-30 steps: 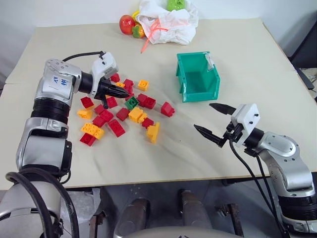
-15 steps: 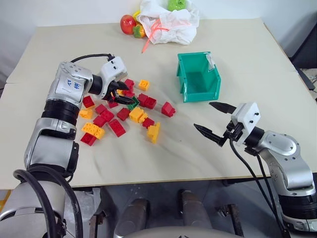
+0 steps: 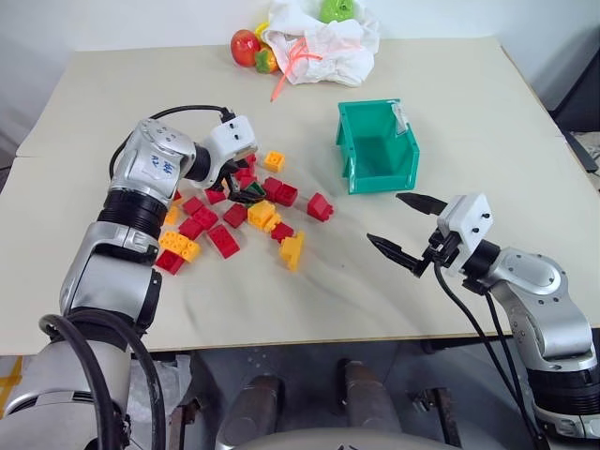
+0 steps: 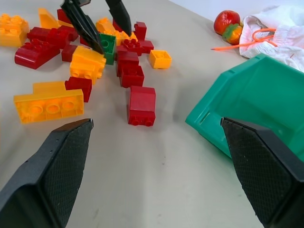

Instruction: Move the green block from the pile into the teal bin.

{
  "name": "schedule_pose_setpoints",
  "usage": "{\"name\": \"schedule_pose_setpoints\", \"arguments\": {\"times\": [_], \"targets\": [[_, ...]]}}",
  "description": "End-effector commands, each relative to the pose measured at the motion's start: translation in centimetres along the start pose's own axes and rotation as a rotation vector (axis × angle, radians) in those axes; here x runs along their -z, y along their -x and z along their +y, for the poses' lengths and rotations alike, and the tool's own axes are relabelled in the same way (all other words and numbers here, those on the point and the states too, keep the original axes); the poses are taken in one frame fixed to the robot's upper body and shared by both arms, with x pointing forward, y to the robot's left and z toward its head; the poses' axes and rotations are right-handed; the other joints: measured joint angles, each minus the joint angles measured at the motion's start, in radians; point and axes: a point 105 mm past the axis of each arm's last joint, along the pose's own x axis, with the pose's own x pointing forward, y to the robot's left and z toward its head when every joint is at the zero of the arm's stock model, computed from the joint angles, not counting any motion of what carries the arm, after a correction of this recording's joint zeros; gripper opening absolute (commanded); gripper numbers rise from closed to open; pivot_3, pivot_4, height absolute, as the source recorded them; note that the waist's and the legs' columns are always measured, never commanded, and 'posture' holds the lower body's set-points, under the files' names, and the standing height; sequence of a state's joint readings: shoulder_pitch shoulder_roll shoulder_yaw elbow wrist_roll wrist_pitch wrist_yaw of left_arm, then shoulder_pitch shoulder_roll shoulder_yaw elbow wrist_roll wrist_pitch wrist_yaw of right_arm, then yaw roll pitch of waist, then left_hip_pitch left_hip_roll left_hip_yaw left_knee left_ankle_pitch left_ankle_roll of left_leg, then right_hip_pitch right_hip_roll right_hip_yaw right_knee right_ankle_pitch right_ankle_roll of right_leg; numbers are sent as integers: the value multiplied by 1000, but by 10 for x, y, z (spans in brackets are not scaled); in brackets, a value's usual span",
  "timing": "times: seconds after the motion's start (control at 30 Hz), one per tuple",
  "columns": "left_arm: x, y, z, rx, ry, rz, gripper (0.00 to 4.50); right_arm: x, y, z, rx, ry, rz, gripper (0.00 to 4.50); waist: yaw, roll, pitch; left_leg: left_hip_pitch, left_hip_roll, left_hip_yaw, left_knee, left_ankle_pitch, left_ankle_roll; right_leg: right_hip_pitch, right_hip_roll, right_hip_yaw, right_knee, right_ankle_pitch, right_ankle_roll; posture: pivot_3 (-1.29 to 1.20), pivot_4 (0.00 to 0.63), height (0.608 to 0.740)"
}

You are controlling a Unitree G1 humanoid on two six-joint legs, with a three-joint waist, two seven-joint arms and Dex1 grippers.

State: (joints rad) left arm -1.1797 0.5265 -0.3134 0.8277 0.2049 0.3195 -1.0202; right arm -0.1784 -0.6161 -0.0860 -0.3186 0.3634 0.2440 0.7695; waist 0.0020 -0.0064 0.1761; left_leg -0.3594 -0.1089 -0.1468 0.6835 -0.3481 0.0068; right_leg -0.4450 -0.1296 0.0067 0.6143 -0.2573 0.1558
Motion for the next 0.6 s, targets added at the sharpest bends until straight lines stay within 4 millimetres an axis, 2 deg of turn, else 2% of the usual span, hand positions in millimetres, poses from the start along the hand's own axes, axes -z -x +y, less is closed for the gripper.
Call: {"name": "schedule_pose_setpoints", "arguments": {"times": [0.03, 0.1, 0.27, 0.43, 0.53, 0.6], "targets": [[39, 1, 1, -11, -35, 194, 4447, -12, 1, 2, 2, 31, -34, 4500, -4, 0, 0, 1, 0, 0, 0, 0, 0, 0, 0, 0, 0, 0, 0, 0, 150, 740], [48, 10, 8, -36, -41, 236, 4447, -11, 2, 2, 3, 31, -31, 4500, -10, 1, -1, 2, 0, 4, -2, 0, 0, 0, 1, 3, 1, 0, 0, 0, 150, 740], [47, 18, 11, -40, -13, 217, 4447, -11, 2, 3, 2, 30, -31, 4500, -6, 0, 0, 4, 1, 7, -2, 0, 0, -1, 3, 6, 3, 0, 0, 0, 150, 740], [45, 15, 7, -15, 31, 172, 4447, -11, -2, 2, -8, 30, -35, 4500, -5, 0, 0, 4, 1, 7, -2, 0, 0, -1, 2, 6, 3, 0, 0, 0, 150, 740], [44, 11, 0, 14, 45, 144, 3839, -11, -3, 1, -10, 32, -36, 4500, -6, 0, 0, 4, 1, 7, -2, 0, 0, -2, 2, 6, 3, 0, 0, 0, 150, 740], [42, 12, -1, 21, 72, 125, 3249, -12, -3, 1, -10, 33, -37, 4500, -5, 0, 0, 4, 1, 7, -2, 0, 0, -1, 2, 6, 3, 0, 0, 0, 150, 740]]}}
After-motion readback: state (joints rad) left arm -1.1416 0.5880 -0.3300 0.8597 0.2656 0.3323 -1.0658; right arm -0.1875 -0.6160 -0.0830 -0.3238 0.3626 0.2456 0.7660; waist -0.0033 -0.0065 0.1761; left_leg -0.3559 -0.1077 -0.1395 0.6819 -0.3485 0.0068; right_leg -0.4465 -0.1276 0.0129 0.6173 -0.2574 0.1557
